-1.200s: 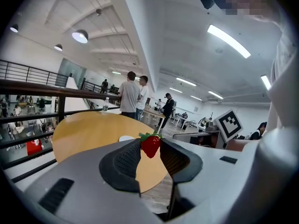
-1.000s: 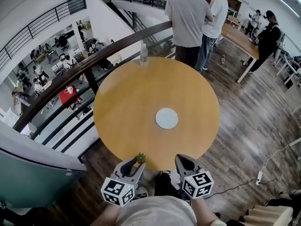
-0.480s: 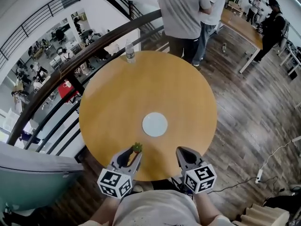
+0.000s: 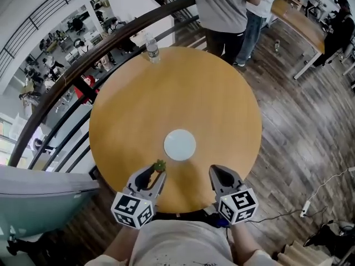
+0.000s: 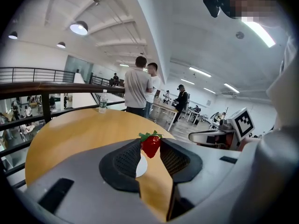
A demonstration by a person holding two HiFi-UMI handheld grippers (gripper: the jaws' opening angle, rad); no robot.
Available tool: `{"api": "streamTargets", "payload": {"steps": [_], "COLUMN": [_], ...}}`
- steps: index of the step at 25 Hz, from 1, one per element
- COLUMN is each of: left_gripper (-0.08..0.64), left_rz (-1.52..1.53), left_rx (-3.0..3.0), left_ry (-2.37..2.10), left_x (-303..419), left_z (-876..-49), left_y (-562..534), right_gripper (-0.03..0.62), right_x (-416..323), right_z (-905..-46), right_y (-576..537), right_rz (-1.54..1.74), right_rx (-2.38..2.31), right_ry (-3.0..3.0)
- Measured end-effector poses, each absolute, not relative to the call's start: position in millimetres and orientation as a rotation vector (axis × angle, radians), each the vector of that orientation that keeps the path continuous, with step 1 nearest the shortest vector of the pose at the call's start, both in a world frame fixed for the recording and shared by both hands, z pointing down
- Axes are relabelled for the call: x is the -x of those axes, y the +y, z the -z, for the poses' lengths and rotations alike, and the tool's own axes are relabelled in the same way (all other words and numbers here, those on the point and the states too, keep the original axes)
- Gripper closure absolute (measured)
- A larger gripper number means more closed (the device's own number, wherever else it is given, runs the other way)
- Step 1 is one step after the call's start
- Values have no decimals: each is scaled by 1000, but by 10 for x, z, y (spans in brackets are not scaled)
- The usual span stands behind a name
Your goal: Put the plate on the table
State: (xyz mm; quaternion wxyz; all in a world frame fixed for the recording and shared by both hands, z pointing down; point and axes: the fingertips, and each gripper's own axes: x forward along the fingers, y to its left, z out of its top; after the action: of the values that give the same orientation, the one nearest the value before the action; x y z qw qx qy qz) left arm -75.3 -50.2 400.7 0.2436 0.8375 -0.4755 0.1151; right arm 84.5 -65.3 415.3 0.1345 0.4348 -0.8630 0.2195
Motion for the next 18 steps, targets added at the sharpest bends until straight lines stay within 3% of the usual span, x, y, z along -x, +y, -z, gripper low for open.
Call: {"api": "streamTargets", "payload": {"steps": [18], "left_gripper": [416], "left_rz": [-448], "left_rx": [-2329], "left_ry": [-1122], "left_x": [658], "left_z": [-4370], "left_y": [-909], "right_gripper": [568], "right_x": [-833], "right_z": [-4288], "right_y": [-1026], "right_rz": [-692], "right_rx": [-1373], "right_ry": [-2426]}}
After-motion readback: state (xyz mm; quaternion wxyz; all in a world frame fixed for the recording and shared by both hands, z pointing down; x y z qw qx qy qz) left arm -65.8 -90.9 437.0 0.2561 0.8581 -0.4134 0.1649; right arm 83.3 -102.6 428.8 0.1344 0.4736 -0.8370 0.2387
